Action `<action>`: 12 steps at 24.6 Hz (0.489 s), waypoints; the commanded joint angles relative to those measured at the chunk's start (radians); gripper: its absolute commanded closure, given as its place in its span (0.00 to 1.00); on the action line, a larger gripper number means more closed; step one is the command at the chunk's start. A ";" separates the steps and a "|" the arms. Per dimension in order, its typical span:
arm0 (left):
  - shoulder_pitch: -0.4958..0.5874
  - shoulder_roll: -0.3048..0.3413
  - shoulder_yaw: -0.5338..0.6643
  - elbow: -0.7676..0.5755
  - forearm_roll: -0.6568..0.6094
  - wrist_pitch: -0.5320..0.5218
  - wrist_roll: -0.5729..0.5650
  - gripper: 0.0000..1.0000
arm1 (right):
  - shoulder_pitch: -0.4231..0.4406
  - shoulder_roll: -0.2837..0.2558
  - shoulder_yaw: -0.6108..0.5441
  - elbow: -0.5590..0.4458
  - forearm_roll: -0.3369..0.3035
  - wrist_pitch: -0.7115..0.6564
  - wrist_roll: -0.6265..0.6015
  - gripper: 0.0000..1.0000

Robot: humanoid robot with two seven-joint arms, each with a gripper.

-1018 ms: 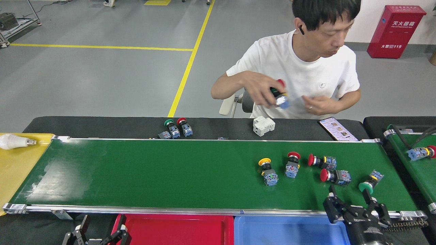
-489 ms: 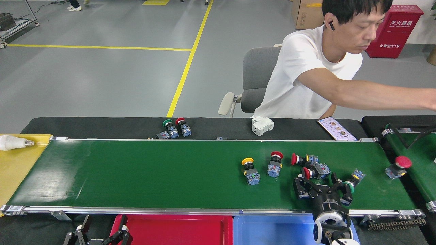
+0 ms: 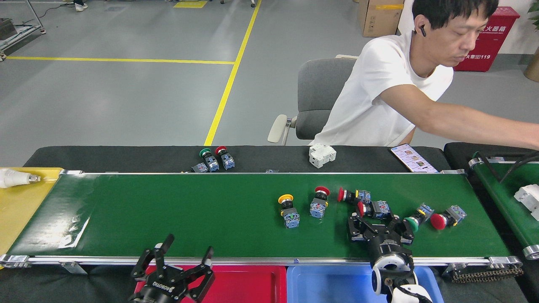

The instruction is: Pick switch part from conveyor to tray

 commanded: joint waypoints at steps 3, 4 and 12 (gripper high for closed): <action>-0.088 -0.057 -0.074 0.073 -0.047 0.008 -0.065 0.00 | 0.015 -0.007 0.002 -0.124 -0.030 -0.142 0.028 0.53; -0.118 -0.081 -0.074 0.116 -0.049 0.011 -0.081 0.00 | 0.055 -0.008 0.002 -0.181 -0.054 -0.214 0.042 0.52; -0.279 -0.136 -0.074 0.340 -0.079 0.045 -0.086 0.00 | 0.352 -0.119 -0.004 -0.454 -0.251 -0.821 0.136 0.49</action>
